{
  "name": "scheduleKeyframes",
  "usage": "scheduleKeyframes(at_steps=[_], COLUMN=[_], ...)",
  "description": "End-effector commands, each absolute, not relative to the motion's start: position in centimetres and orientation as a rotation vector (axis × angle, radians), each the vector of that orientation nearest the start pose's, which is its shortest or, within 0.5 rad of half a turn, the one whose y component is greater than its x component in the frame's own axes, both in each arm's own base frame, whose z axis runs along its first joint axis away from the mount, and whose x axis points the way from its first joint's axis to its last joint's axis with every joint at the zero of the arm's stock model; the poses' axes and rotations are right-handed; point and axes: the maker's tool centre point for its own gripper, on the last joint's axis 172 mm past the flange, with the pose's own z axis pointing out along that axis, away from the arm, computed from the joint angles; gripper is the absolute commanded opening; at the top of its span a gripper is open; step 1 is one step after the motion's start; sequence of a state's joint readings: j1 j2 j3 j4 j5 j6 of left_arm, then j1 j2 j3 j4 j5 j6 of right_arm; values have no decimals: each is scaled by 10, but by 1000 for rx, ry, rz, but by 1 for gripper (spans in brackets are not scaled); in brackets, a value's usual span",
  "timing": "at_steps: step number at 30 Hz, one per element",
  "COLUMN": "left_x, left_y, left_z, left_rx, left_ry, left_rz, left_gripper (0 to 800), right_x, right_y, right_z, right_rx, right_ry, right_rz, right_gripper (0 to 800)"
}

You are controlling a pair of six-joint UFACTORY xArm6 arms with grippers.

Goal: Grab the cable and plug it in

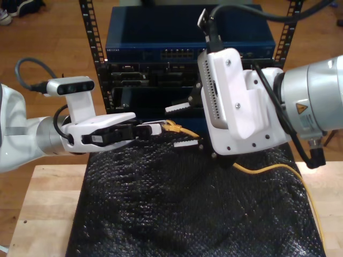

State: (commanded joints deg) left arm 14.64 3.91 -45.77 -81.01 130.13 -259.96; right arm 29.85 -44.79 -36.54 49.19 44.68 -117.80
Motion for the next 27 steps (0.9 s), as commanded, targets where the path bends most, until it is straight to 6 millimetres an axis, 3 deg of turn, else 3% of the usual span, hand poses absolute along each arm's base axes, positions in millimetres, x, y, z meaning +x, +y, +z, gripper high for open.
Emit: scheduleKeyframes(at_steps=[11, 27], left_x=[307, 308], left_y=[-179, -176], left_z=[404, 413], left_rx=[923, 887], left_ry=[-720, -711], left_rz=[557, 569], left_gripper=[5, 5], right_x=[301, 304], right_y=[304, 307], right_z=[413, 418], right_rx=[1352, 1335], right_ry=[2573, 2546], right_rz=[1540, 1560], right_gripper=[417, 417])
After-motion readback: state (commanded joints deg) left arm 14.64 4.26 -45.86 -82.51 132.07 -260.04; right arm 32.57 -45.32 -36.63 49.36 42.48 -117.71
